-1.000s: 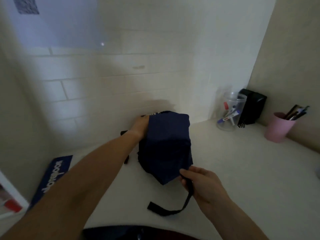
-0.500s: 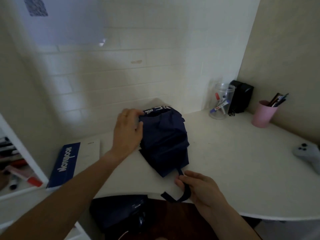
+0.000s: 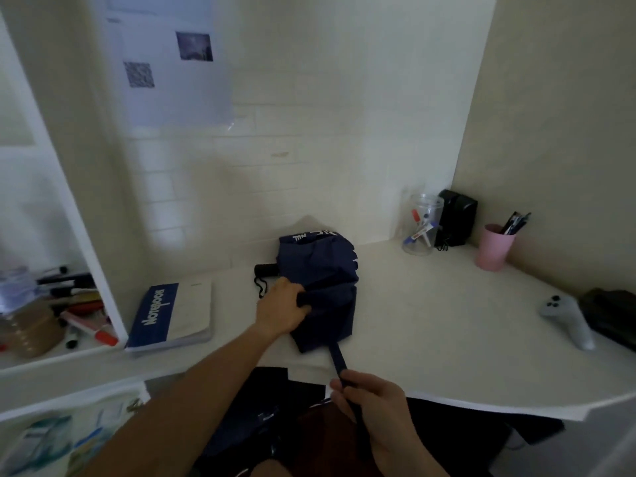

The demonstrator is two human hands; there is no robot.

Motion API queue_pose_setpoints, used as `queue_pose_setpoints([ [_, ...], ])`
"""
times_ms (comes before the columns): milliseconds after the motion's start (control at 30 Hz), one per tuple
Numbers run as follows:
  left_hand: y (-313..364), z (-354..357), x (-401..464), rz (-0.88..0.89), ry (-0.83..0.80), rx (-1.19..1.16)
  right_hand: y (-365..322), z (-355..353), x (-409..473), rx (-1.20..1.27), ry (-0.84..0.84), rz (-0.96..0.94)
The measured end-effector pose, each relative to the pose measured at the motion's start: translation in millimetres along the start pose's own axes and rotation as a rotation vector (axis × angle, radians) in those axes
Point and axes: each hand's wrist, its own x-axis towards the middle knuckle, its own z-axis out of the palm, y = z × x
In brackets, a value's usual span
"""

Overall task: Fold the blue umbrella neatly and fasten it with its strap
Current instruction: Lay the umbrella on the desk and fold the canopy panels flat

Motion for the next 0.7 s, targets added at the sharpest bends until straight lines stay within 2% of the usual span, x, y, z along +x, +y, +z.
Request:
queue_pose_setpoints([
  [167,0.2,-24.5,51.8,-0.064,0.249,-0.053,34.6,-10.6,6.8,-0.11,-0.021,0.094],
  [200,-1.4,-30.3,65.3,-0.071,0.266,-0.055,38.1,-11.6,8.1,-0.235,-0.006,0.103],
  [267,-6.9,-37.4,90.4,-0.07,0.282,-0.081,29.2,-16.2,9.1,-0.721,-0.041,0.028],
  [333,-13.2,-35.4,107.7,-0.075,0.286,-0.117,-1.2,-13.6,13.3,-1.19,-0.074,-0.111],
  [367,-15.6,-31.3,112.1,-0.075,0.276,-0.159,-19.7,-9.2,18.0,-1.299,-0.056,-0.245],
  [467,-19.8,-11.6,105.8,-0.047,0.271,-0.325,-59.9,7.6,57.0,-1.239,-0.062,-0.697],
  [533,-22.1,0.7,86.9,0.035,0.305,-0.321,-70.7,15.6,101.2,-1.218,-0.134,-0.919],
  [567,-23.1,3.9,73.8,0.107,0.328,-0.296,-71.4,18.2,122.5,-1.263,-0.174,-0.967],
  [667,-33.6,10.7,35.7,0.445,0.405,-0.05,-63.5,17.8,168.4,-1.441,-0.271,-0.925],
  [700,-40.4,15.1,25.7,0.557,0.375,0.054,-60.3,15.7,176.2,-1.484,-0.312,-0.901],
])
